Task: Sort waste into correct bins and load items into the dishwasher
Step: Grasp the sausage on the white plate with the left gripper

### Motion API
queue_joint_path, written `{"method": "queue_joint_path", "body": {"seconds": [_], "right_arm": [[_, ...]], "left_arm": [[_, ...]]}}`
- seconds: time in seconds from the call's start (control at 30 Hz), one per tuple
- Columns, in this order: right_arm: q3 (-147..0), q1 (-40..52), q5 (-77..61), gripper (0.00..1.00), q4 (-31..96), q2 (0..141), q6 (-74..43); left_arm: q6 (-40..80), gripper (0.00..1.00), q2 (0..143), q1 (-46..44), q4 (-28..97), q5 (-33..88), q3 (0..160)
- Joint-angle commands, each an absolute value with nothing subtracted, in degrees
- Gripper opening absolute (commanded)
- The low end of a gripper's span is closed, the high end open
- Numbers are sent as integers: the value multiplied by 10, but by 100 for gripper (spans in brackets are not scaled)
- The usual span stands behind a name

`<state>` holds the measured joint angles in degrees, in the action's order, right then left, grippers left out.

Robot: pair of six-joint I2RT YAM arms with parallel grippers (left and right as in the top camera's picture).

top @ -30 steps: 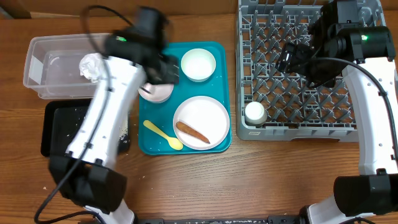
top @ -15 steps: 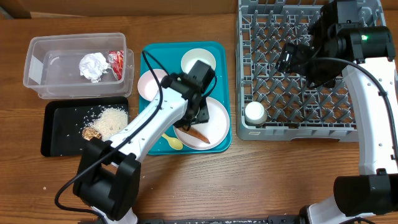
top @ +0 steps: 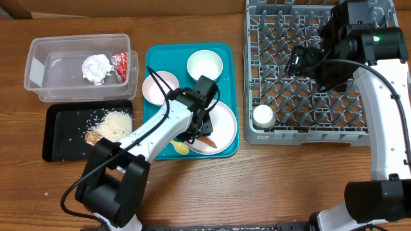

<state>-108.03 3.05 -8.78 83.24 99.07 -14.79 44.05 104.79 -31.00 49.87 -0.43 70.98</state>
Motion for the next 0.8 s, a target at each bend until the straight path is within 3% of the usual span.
{"method": "queue_joint_path", "body": {"seconds": [0.0, 0.1, 0.33, 0.63, 0.77], "right_arm": [[-1087, 33, -91, 100, 833, 988, -145], [-1087, 33, -91, 100, 833, 988, -145], [-1087, 33, -91, 100, 829, 988, -145], [-1087, 33, -91, 100, 828, 988, -145], [-1087, 33, -91, 100, 828, 988, -145]], "left_arm": [[450, 44, 1049, -308, 486, 0, 692], [450, 45, 1053, -308, 480, 0, 686], [450, 67, 1076, -308, 480, 0, 686], [440, 67, 1085, -308, 454, -41, 686], [437, 54, 1092, -308, 424, -47, 685]]}}
